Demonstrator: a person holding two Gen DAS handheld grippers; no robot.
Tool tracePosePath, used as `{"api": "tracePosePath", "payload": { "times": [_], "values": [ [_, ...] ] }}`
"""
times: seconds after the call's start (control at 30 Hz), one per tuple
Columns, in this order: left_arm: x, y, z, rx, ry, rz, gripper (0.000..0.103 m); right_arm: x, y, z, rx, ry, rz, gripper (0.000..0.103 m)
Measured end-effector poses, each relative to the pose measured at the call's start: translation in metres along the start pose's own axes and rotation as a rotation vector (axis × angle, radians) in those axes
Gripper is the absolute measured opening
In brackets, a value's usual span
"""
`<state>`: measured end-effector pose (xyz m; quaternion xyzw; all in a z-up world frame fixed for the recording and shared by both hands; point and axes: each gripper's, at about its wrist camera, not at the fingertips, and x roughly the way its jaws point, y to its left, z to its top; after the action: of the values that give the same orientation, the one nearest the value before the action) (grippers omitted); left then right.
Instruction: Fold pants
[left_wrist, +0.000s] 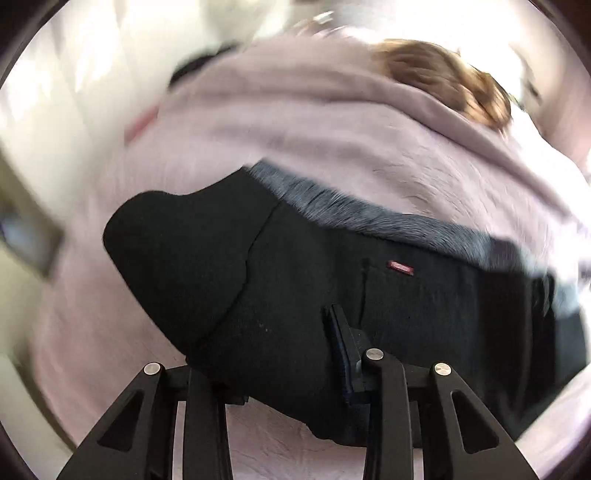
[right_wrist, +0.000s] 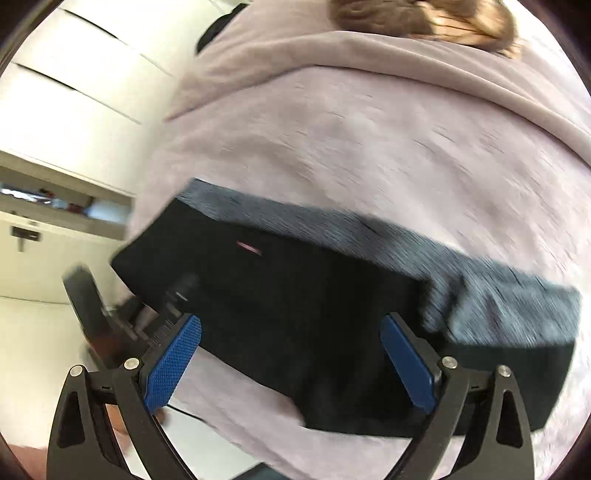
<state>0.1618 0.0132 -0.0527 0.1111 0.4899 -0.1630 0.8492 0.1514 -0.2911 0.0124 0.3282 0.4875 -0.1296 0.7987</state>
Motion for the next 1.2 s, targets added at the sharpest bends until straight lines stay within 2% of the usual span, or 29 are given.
{"api": "tracePosePath", "payload": {
  "times": [0.07, 0.17, 0.27, 0.4, 0.6, 0.63, 0.67, 0.7, 0.77, 0.9, 0.93, 1.1, 1.2],
  "values": [
    [-0.008, -0.018, -0.001, 0.101, -0.045, 0.058, 0.036, 0.009, 0.017, 0.02, -0.022, 0.053, 0.061, 0.099],
    [-0.008, -0.03, -0.007, 0.194, -0.058, 0.119, 0.036, 0.035, 0.052, 0.051, -0.07, 0.172, 0.101, 0.099],
    [-0.01, -0.025, -0.009, 0.21, -0.059, 0.13, 0.036, 0.067, 0.09, 0.077, -0.137, 0.268, 0.123, 0.099],
    [-0.012, -0.027, -0.012, 0.242, -0.072, 0.145, 0.036, 0.108, 0.135, 0.091, -0.221, 0.378, 0.107, 0.099],
    [-0.013, -0.032, -0.011, 0.252, -0.082, 0.159, 0.036, 0.166, 0.168, 0.091, -0.289, 0.534, 0.06, 0.096],
    [-0.015, -0.033, -0.012, 0.257, -0.085, 0.163, 0.036, 0.173, 0.168, 0.091, -0.289, 0.548, 0.049, 0.081],
    [-0.016, -0.034, -0.012, 0.261, -0.087, 0.165, 0.036, 0.178, 0.167, 0.09, -0.288, 0.563, 0.033, 0.05],
    [-0.017, -0.035, -0.012, 0.264, -0.077, 0.165, 0.036, 0.181, 0.164, 0.089, -0.287, 0.569, 0.008, 0.042],
    [-0.018, -0.034, -0.011, 0.256, -0.058, 0.165, 0.036, 0.175, 0.157, 0.088, -0.292, 0.553, 0.034, 0.025],
    [-0.044, -0.054, -0.008, 0.32, -0.11, 0.163, 0.036, 0.133, 0.134, 0.085, -0.281, 0.458, 0.132, 0.023],
    [-0.052, -0.06, -0.005, 0.333, -0.123, 0.155, 0.036, 0.118, 0.126, 0.084, -0.28, 0.498, 0.14, 0.023],
    [-0.095, -0.102, 0.008, 0.42, -0.199, 0.122, 0.036, 0.038, 0.063, 0.072, -0.146, 0.341, 0.341, 0.023],
    [-0.122, -0.146, 0.01, 0.509, -0.251, 0.093, 0.036, -0.016, 0.012, 0.055, -0.055, 0.227, 0.443, 0.023]
  ]
}}
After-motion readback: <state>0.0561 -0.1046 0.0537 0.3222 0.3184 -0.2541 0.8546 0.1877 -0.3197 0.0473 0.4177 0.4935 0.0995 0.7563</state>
